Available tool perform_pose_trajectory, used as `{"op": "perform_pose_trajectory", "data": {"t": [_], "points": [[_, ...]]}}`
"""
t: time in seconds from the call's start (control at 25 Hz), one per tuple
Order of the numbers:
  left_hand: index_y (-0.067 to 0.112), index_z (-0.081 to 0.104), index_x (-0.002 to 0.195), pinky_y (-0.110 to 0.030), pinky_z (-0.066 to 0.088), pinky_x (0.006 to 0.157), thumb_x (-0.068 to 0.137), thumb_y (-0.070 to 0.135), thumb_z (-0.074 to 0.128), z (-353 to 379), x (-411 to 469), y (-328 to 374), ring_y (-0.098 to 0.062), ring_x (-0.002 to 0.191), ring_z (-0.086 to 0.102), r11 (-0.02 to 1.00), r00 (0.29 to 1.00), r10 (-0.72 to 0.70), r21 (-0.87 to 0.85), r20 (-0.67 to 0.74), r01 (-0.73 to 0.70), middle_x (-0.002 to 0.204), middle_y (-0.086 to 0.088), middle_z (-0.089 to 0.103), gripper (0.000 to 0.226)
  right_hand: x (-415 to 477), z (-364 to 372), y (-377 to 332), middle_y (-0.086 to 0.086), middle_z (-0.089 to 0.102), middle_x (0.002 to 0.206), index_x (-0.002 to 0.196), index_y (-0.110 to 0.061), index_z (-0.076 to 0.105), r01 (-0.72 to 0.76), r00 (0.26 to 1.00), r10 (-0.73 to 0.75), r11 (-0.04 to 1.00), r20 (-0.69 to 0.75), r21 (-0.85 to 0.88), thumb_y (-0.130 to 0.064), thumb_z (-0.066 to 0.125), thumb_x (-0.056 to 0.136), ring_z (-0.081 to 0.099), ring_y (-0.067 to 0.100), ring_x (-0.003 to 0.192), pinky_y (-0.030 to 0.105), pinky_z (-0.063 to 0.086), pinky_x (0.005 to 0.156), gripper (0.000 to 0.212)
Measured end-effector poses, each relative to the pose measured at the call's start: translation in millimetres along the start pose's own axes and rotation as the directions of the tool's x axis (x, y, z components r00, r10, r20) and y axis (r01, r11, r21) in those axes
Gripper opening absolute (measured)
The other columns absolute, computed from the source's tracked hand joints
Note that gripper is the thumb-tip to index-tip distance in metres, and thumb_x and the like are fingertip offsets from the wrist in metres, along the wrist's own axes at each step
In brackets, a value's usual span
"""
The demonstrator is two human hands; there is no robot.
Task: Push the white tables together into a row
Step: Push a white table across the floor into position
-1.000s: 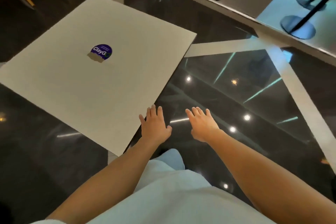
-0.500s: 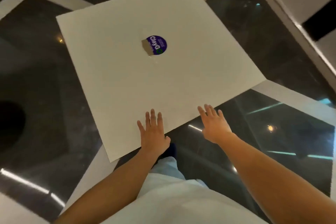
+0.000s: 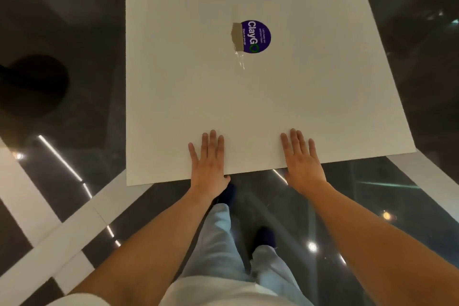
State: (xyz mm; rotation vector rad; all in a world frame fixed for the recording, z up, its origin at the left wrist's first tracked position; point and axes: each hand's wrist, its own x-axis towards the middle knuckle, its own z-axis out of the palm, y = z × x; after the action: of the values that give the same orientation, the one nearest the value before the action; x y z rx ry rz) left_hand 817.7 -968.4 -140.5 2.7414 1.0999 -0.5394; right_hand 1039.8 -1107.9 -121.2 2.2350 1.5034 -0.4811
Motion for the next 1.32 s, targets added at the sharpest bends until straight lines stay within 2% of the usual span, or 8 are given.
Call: {"op": "perform_pose_trajectory", "data": {"t": [0.16, 0.36, 0.52, 0.76, 0.92, 1.12, 1.2, 1.32], "points": [[0.006, -0.008, 0.153, -0.073, 0.0, 0.111, 0.074, 0.061, 0.064, 24, 12, -1, -0.043, 0.149, -0.008, 0.997, 0.994, 0.048, 0.06, -0.097, -0.042, 0.163, -0.019, -0.005, 0.12, 23, 23, 6, 0.027, -0.025, 0.157, 0.144, 0.001, -0.033, 0.086, 0.991, -0.094, 0.993, -0.098, -0.08, -0.036, 0.058, 0.091, -0.026, 0.042, 0.145, 0.058, -0.004, 0.12, 0.112], [0.003, 0.025, 0.151, -0.078, 0.015, 0.107, 0.065, 0.054, 0.073, 30, 19, -22, -0.047, 0.146, 0.017, 0.982, 0.962, 0.173, 0.117, -0.211, -0.151, 0.159, -0.022, 0.025, 0.111, 35, 33, -3, 0.024, -0.026, 0.157, 0.143, 0.002, -0.033, 0.119, 0.979, -0.121, 0.993, -0.164, -0.023, -0.037, 0.062, 0.086, -0.03, 0.04, 0.143, 0.06, -0.009, 0.118, 0.118], [0.004, 0.017, 0.153, -0.075, 0.014, 0.11, 0.064, 0.053, 0.077, 20, 29, -78, -0.043, 0.148, 0.015, 0.966, 0.951, 0.214, 0.19, -0.222, -0.173, 0.161, -0.02, 0.021, 0.117, 44, 21, -53, 0.03, -0.008, 0.16, 0.145, 0.006, -0.026, 0.137, 0.969, -0.121, 0.989, -0.214, 0.059, -0.032, 0.063, 0.081, -0.015, 0.043, 0.147, 0.063, -0.006, 0.117, 0.116], [0.005, 0.01, 0.156, -0.072, 0.005, 0.113, 0.063, 0.043, 0.077, 9, 56, -168, -0.037, 0.151, 0.003, 0.96, 0.964, 0.217, 0.211, -0.156, -0.182, 0.164, -0.015, 0.01, 0.121, 71, 2, -133, 0.03, 0.001, 0.16, 0.15, 0.006, -0.009, 0.154, 0.94, -0.092, 0.973, -0.327, 0.171, -0.018, 0.056, 0.081, -0.005, 0.044, 0.149, 0.063, 0.002, 0.118, 0.097], [0.002, 0.013, 0.155, -0.071, 0.005, 0.114, 0.069, 0.051, 0.068, 11, 55, -167, -0.035, 0.151, 0.004, 0.964, 0.957, 0.226, 0.182, -0.18, -0.193, 0.163, -0.018, 0.012, 0.113, 53, 15, -94, 0.026, 0.01, 0.161, 0.152, 0.003, -0.003, 0.14, 0.937, -0.081, 0.978, -0.339, 0.152, -0.012, 0.068, 0.075, 0.004, 0.039, 0.15, 0.057, 0.005, 0.121, 0.106], [0.001, 0.013, 0.155, -0.071, 0.008, 0.114, 0.076, 0.062, 0.047, 8, 52, -163, -0.037, 0.151, 0.009, 0.976, 0.96, 0.198, 0.13, -0.197, -0.174, 0.162, -0.02, 0.016, 0.105, 45, 32, -50, 0.029, 0.011, 0.16, 0.152, 0.007, 0.003, 0.18, 0.914, -0.132, 0.98, -0.384, 0.091, -0.007, 0.048, 0.075, 0.003, 0.042, 0.149, 0.062, 0.009, 0.119, 0.09], [0.001, 0.014, 0.154, -0.069, 0.008, 0.115, 0.077, 0.061, 0.05, 10, 48, -156, -0.037, 0.15, 0.011, 0.984, 0.96, 0.164, 0.108, -0.228, -0.142, 0.161, -0.021, 0.017, 0.104, 49, 36, -43, 0.031, 0.012, 0.159, 0.152, 0.008, 0.005, 0.197, 0.909, -0.163, 0.979, -0.383, 0.051, -0.008, 0.047, 0.075, 0.004, 0.044, 0.149, 0.065, 0.01, 0.117, 0.089], [0.002, 0.013, 0.155, -0.067, 0.008, 0.116, 0.073, 0.058, 0.07, 15, 45, -143, -0.036, 0.151, 0.011, 0.99, 0.954, 0.131, 0.092, -0.269, -0.11, 0.161, -0.021, 0.018, 0.114, 49, 37, -31, 0.032, 0.01, 0.159, 0.151, 0.009, 0.003, 0.229, 0.896, -0.207, 0.973, -0.392, 0.008, -0.012, 0.045, 0.075, 0.002, 0.045, 0.149, 0.068, 0.01, 0.116, 0.089]]}}
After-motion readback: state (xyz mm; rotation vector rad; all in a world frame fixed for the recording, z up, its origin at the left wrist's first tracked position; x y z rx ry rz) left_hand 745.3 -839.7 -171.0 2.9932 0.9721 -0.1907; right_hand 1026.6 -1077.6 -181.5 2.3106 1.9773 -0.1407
